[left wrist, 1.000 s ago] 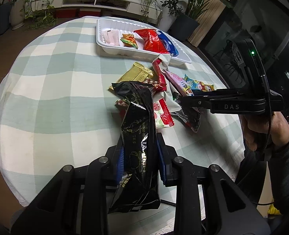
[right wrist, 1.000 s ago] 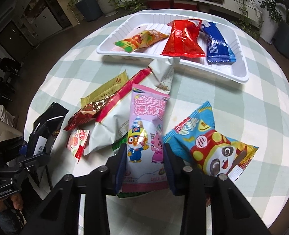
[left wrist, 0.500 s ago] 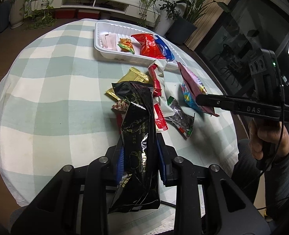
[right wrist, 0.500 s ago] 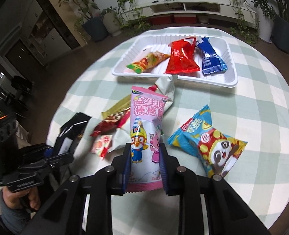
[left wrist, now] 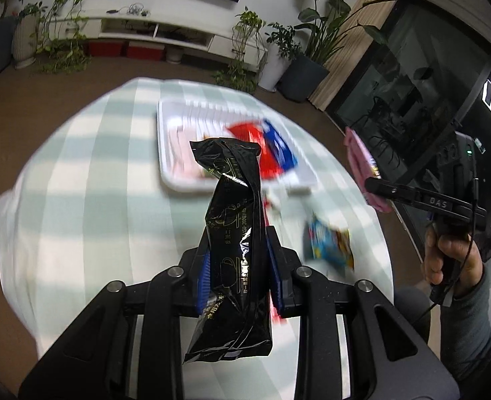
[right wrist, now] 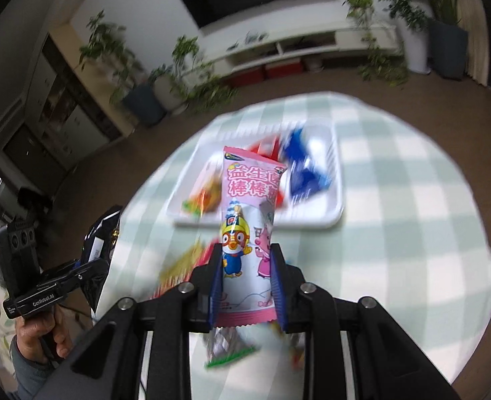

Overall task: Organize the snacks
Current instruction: 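Carry both packets into the white tray and open both tools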

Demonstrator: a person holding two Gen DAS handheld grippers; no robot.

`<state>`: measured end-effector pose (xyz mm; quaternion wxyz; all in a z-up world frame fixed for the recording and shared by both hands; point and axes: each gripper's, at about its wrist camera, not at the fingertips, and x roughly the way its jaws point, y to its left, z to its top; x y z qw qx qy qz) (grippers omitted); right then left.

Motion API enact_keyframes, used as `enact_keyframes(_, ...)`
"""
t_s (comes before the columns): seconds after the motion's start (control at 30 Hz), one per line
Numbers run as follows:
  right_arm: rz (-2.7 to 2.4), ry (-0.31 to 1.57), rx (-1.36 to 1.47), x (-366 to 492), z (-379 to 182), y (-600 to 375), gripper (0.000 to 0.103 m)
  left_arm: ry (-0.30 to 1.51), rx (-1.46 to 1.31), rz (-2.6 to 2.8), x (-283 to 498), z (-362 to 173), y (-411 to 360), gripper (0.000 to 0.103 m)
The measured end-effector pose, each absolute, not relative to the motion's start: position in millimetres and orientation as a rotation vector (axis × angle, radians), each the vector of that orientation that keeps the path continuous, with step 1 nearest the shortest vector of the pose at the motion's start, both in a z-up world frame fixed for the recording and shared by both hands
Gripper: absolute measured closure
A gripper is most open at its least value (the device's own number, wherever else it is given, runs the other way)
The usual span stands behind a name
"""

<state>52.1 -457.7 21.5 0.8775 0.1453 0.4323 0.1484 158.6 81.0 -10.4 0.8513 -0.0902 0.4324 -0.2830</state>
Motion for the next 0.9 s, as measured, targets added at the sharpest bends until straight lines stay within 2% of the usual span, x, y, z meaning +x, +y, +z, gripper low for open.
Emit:
enact_keyframes(0.2, 0.292, 0.881, 0.252, 112.8, 28.7, -448.8, 0.075, 0.907, -0.136, -0.560, 234.2, 2.2, 58.0, 0.077)
enact_keyframes(0.53, 0.252, 0.989, 0.170, 185.0, -19.4, -429.9, 0.075, 0.977, -0.043, -0.499, 337.9, -23.1, 12.8, 0.077)
enact_keyframes(0.9, 0.204, 1.058, 0.110, 205.4, -58.1, -421.0, 0.075, 1.069, -0.003, -0.463, 349.6, -93.2, 3.7, 0.076)
